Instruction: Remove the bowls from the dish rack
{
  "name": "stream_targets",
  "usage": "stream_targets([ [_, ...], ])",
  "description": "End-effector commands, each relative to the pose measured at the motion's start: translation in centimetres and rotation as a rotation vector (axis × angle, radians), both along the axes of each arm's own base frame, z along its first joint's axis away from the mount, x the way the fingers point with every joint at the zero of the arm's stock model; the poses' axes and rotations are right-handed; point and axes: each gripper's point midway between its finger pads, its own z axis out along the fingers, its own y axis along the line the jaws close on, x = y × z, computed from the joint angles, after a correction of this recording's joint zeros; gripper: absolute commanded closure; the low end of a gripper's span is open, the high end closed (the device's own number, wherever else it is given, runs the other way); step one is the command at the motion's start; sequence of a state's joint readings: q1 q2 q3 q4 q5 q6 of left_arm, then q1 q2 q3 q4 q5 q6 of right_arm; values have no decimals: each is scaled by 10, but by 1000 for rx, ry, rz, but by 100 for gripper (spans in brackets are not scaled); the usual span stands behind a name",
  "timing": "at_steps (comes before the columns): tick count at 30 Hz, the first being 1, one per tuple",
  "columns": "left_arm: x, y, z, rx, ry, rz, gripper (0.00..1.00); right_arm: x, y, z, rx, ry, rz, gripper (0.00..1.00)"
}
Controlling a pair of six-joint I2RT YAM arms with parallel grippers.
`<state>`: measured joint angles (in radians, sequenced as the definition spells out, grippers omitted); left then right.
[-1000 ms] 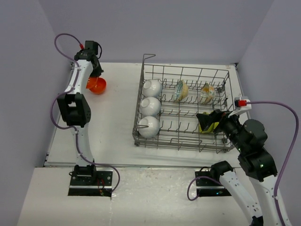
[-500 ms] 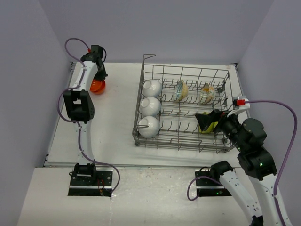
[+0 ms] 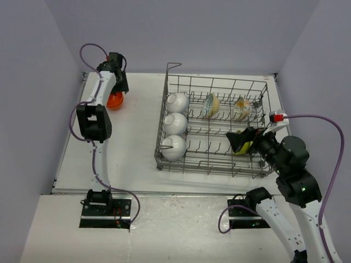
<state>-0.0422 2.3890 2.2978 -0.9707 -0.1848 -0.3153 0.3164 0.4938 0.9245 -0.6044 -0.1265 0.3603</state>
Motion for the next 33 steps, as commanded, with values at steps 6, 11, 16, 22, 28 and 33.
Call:
stream_targets([
  [6, 2, -29, 72, 48, -137, -57, 26, 4, 6, 15, 5, -46, 27, 1],
  [11, -27, -39, 141, 43, -268, -30, 0, 9, 3, 13, 1, -30, 0, 1],
  [16, -85, -108, 264, -217, -636, -203, 0, 11, -10, 21, 28, -55, -83, 1],
  [22, -174, -248, 331, -581, -807, -521, 0, 4, -27, 41, 100, -101, -187, 1],
  [28, -242, -392, 289, -938, -688, -703, 0, -29, -72, 78, 243, -232, -381, 1],
  [33, -272, -482, 219, -1029, -448, -826, 0, -54, -93, 94, 210, -283, -439, 1],
])
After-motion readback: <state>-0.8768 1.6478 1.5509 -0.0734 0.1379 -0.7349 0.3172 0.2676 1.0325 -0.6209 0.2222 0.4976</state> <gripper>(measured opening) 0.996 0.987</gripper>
